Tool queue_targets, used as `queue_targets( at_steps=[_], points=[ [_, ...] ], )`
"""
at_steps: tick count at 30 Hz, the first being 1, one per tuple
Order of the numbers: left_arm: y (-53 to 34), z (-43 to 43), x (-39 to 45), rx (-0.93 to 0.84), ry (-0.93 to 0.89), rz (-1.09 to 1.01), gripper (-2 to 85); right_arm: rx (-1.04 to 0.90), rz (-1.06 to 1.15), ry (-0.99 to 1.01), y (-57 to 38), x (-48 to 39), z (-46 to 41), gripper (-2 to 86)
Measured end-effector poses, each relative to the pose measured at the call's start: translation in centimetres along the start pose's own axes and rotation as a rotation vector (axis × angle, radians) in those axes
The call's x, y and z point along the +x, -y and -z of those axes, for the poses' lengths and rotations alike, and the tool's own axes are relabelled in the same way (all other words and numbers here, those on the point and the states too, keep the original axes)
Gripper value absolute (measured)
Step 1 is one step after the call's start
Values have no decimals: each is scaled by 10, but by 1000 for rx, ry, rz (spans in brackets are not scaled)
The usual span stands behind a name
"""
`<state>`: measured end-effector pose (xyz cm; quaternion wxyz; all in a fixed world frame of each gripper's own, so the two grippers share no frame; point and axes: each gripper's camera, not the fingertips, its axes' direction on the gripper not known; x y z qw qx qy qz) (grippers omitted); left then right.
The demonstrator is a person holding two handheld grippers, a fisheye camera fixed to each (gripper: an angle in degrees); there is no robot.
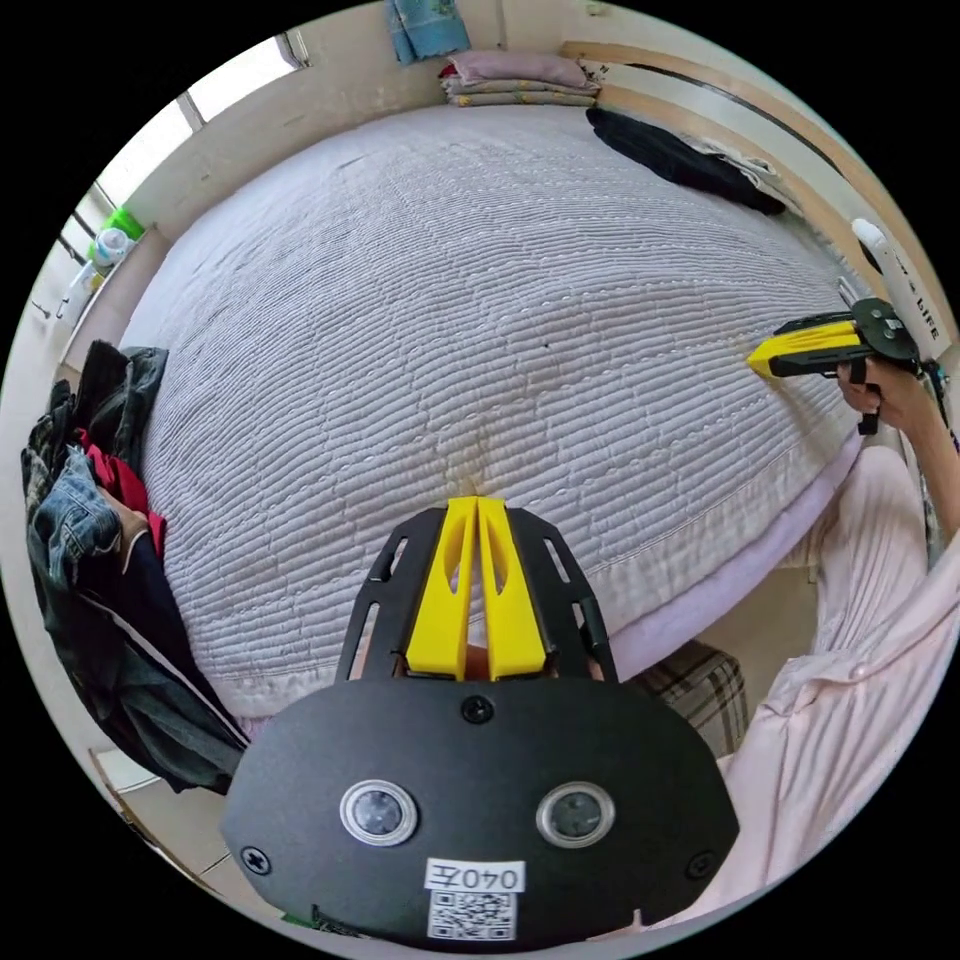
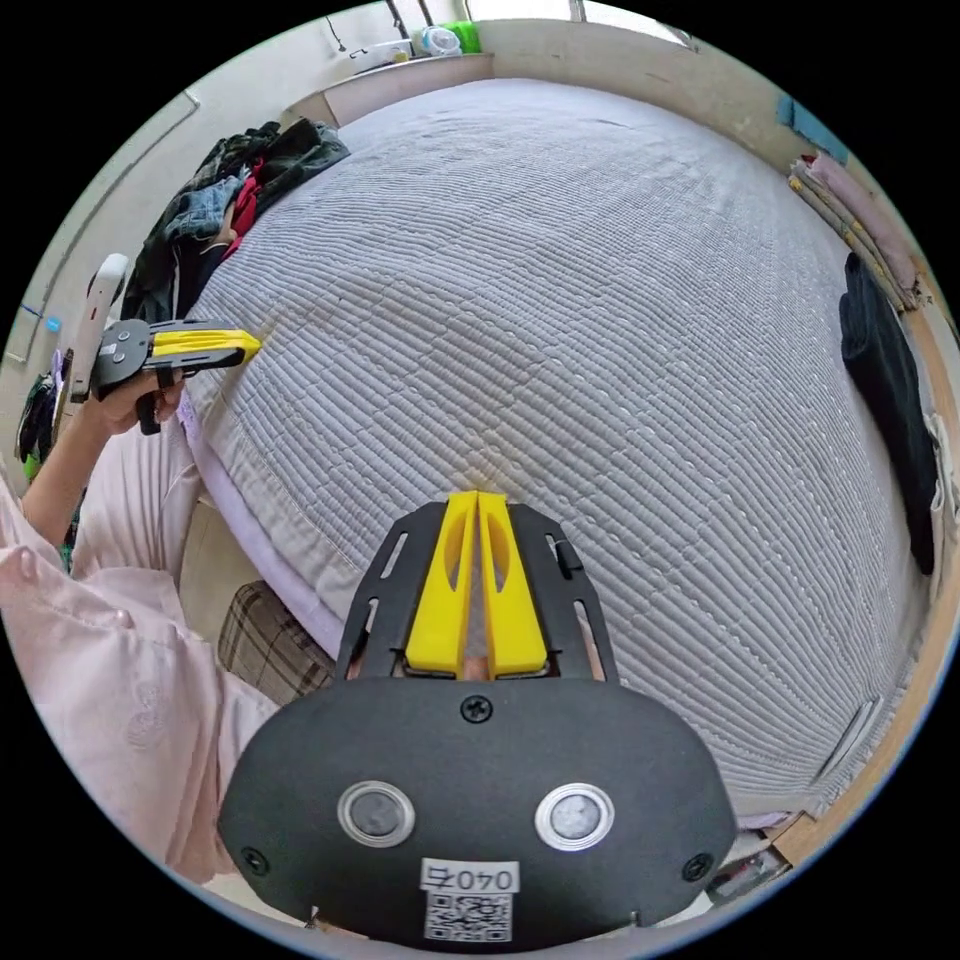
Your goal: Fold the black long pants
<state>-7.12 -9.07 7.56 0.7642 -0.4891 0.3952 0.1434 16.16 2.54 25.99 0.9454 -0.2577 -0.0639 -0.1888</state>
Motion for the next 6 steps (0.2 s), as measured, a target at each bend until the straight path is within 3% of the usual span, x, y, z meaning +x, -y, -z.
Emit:
queue_targets(
  at_steps=[6],
  points=[
    [-39, 12, -33, 294, 49, -48, -9, 482, 23, -109, -48, -19, 104, 25]
  ],
)
